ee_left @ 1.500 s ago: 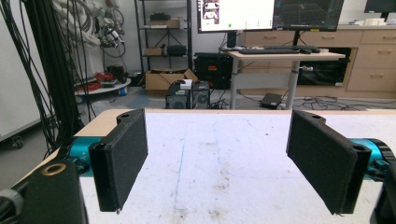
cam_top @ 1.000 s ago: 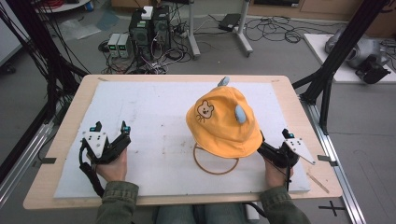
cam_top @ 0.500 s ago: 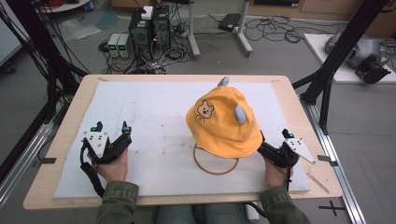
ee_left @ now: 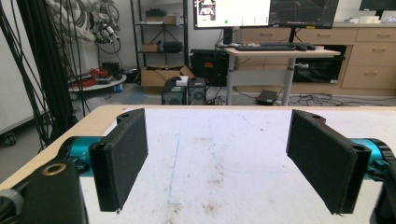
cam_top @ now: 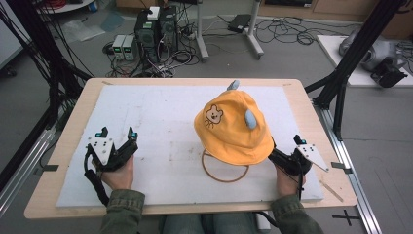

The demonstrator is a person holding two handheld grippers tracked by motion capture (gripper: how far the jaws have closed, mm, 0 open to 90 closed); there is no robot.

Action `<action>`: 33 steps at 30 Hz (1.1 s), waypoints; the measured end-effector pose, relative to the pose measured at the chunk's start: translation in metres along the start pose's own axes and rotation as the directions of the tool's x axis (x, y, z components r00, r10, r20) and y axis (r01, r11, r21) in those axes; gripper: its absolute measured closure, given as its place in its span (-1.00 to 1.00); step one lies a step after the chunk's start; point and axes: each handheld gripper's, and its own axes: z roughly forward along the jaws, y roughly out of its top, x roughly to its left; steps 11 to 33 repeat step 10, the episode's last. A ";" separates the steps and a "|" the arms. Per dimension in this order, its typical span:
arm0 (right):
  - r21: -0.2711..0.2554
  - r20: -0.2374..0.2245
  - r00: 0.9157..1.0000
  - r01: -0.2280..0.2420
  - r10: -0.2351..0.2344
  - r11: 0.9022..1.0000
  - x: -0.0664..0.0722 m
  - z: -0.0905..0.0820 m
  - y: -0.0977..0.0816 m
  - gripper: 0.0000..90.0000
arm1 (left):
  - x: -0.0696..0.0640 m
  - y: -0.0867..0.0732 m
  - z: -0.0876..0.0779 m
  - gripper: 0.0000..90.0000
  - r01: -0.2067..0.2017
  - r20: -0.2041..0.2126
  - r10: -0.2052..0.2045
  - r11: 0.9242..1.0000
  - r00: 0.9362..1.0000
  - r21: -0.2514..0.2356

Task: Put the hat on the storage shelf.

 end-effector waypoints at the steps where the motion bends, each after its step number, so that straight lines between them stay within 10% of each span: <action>1: -0.001 0.000 1.000 -0.001 0.001 1.000 0.000 0.000 0.000 -0.91 | 0.000 0.000 0.000 -0.53 -0.002 0.002 0.002 1.000 1.000 0.002; 33: 0.002 0.001 1.000 -0.005 0.005 1.000 0.000 0.000 0.000 -0.91 | 0.001 0.000 0.000 -0.53 0.004 0.000 -0.004 1.000 1.000 0.002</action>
